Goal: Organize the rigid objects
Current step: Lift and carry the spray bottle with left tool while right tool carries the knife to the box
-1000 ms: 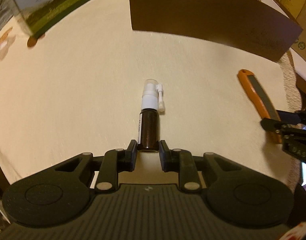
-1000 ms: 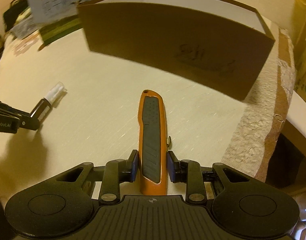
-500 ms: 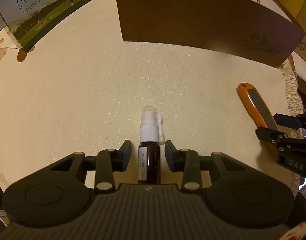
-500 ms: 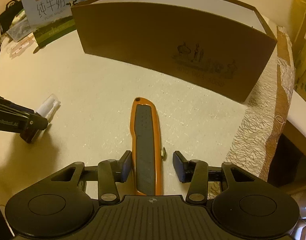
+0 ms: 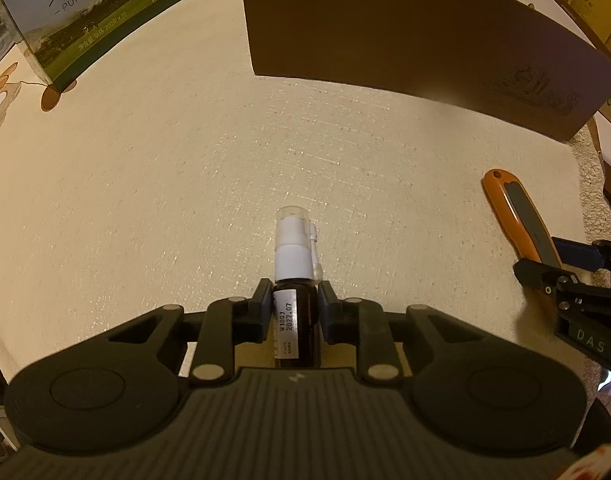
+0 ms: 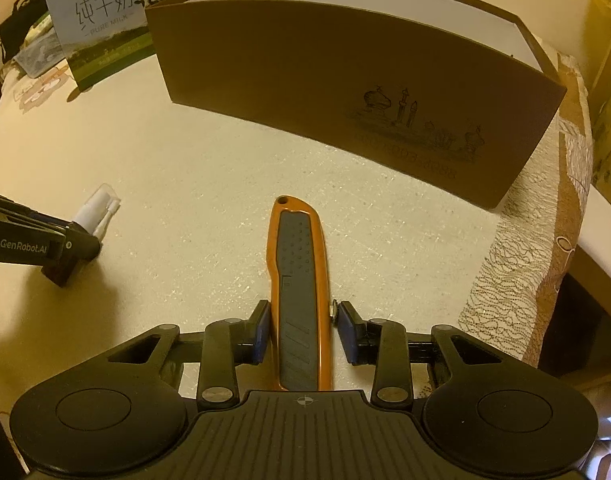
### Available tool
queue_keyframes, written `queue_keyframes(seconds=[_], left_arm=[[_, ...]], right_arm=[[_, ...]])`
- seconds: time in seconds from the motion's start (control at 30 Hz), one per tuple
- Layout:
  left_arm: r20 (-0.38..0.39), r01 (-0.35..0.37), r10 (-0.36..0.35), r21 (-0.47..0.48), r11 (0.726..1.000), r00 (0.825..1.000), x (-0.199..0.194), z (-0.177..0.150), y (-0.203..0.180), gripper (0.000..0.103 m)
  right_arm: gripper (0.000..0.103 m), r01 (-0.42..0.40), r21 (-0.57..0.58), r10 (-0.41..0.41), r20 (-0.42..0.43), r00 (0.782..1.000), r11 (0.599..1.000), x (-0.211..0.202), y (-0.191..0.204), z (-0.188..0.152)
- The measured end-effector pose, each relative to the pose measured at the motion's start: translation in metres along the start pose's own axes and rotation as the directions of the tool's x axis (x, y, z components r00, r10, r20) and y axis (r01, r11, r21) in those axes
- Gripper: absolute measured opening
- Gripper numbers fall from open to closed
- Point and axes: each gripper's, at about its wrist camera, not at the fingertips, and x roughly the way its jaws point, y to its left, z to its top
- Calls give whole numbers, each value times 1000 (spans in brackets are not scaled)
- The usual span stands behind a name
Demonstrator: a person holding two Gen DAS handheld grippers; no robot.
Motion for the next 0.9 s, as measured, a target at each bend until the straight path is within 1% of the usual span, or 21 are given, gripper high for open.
queue_keyframes(seconds=[0.9], left_arm=[[8, 0, 0, -6, 1000, 1000, -5, 5, 3, 20]], right_arm=[[32, -24, 36, 25, -12, 1000, 999, -2, -6, 2]])
